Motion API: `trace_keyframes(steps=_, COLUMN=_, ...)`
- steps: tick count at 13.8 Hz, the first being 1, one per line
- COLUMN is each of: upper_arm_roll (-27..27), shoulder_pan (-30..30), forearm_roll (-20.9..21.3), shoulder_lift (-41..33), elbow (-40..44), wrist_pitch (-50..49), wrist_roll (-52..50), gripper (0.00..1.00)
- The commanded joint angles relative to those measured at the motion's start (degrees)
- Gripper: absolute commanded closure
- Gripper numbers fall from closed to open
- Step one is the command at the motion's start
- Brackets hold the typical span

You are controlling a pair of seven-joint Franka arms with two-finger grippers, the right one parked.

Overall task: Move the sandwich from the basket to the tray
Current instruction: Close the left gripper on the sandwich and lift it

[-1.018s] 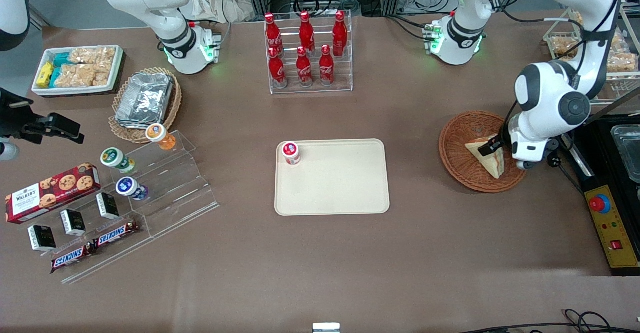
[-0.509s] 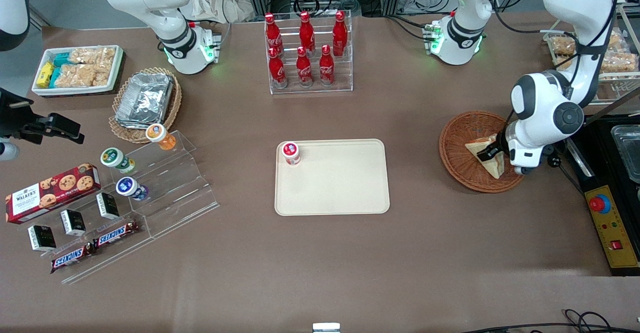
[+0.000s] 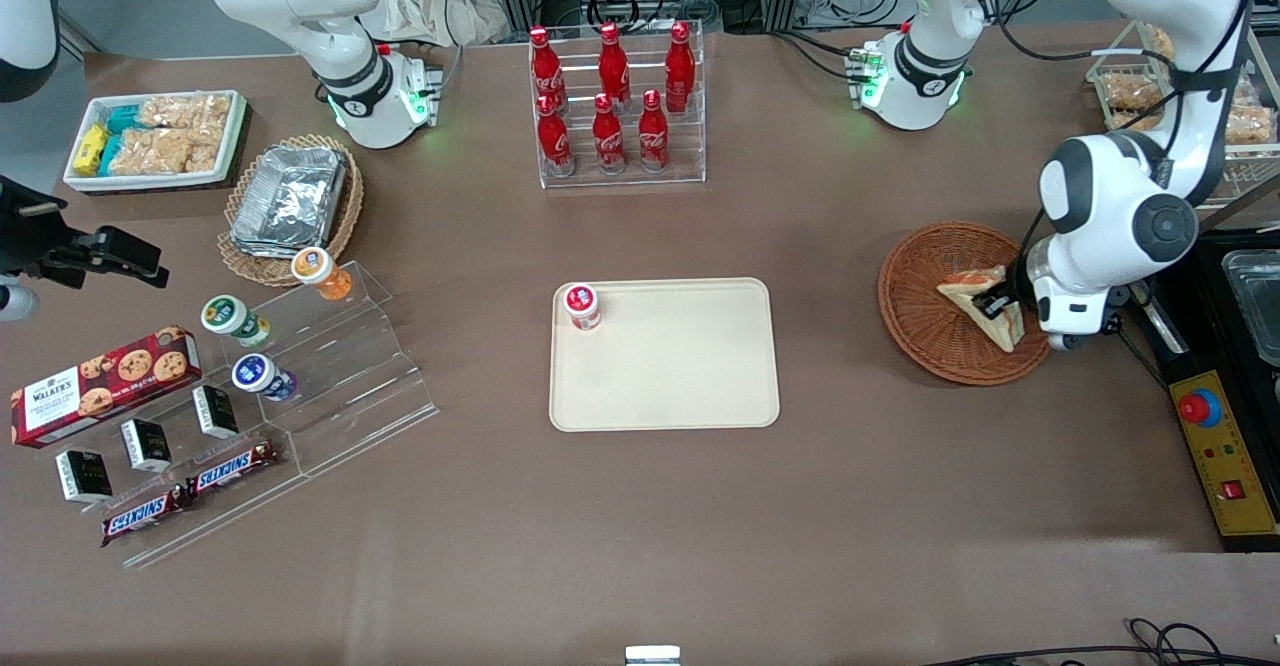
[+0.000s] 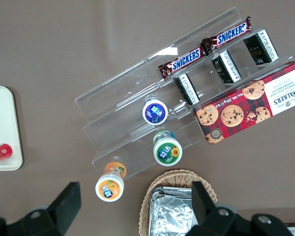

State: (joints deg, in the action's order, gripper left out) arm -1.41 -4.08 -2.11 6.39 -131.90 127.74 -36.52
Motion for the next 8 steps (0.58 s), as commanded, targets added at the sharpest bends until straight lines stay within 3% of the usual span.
trace_keyframes(steps=1, upper_arm_roll=-0.17, shoulder_pan=-0.05, forearm_roll=-0.26, shoulder_lift=-3.3, elbow=6.19, wrist_pitch=-10.37, wrist_roll=-1.01, gripper=0.75)
trace_keyframes(steps=4, upper_arm_roll=-0.26, shoulder_pan=-0.05, forearm_roll=-0.27, shoulder_lift=-4.54, elbow=14.54, wrist_pitch=-21.19, wrist_roll=-0.57, gripper=0.75)
trace_keyframes(steps=8, upper_arm_roll=-2.71, shoulder_pan=1.0, forearm_roll=0.0, shoulder_lift=-4.63, elbow=23.16, wrist_pitch=-28.68, wrist_roll=-0.13, gripper=0.74)
